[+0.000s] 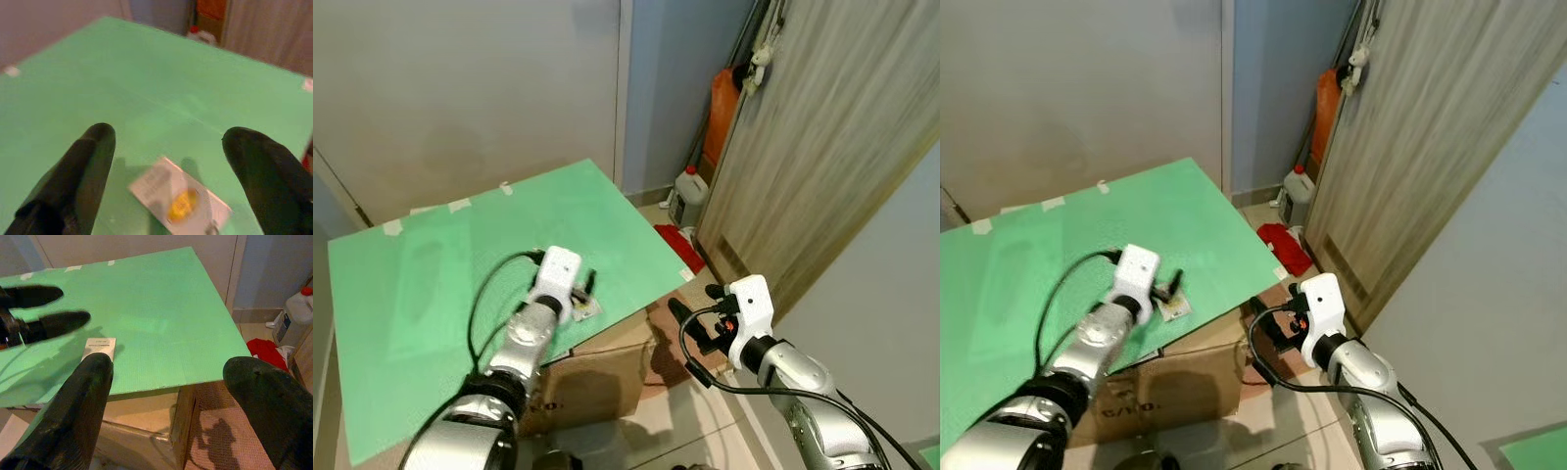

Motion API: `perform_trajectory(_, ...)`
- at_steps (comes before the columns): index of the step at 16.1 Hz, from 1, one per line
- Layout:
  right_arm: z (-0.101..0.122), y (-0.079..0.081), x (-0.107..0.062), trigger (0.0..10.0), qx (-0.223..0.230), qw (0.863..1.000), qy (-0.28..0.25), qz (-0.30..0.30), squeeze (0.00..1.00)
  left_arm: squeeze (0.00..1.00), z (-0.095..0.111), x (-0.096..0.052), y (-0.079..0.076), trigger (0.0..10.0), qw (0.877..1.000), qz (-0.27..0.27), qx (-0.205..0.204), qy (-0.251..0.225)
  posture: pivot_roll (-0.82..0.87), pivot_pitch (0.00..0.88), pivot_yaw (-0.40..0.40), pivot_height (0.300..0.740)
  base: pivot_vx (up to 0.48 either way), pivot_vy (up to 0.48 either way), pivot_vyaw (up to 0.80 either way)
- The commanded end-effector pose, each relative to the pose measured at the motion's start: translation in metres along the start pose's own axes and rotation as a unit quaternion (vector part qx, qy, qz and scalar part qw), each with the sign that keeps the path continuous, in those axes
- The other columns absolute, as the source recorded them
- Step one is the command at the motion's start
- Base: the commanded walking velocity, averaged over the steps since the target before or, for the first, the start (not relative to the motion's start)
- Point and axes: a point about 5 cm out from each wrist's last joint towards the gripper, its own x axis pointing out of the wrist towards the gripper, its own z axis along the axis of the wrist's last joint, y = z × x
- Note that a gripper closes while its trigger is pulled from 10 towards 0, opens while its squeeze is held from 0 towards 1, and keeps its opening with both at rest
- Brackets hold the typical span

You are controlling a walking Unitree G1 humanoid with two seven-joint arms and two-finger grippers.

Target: Hang keys on a hook

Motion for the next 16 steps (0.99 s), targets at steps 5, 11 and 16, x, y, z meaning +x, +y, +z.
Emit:
perform_trajectory(5,-0.003,-0.004,-0.016,10.0,-0.013,1.0,0.014,-0.001,0.0,0.0,-0.014,-0.002,-0.006,10.0,0.999,0.0,-0.005,0.037,-0.06,0.061,-0.04,0.74,0.0,0.0,0.0)
perform_trajectory(11,0.001,-0.001,-0.045,10.0,-0.017,0.999,0.028,0.002,0.0,0.0,-0.02,-0.005,-0.008,10.0,0.999,0.005,-0.011,0.047,-0.13,0.157,-0.073,0.74,0.0,0.0,0.0)
perform_trajectory(16,0.004,-0.007,-0.066,10.0,-0.027,0.998,0.053,0.0,0.0,0.0,-0.019,-0.003,-0.014,10.0,0.998,0.005,-0.03,0.049,-0.17,0.199,-0.101,0.74,0.0,0.0,0.0)
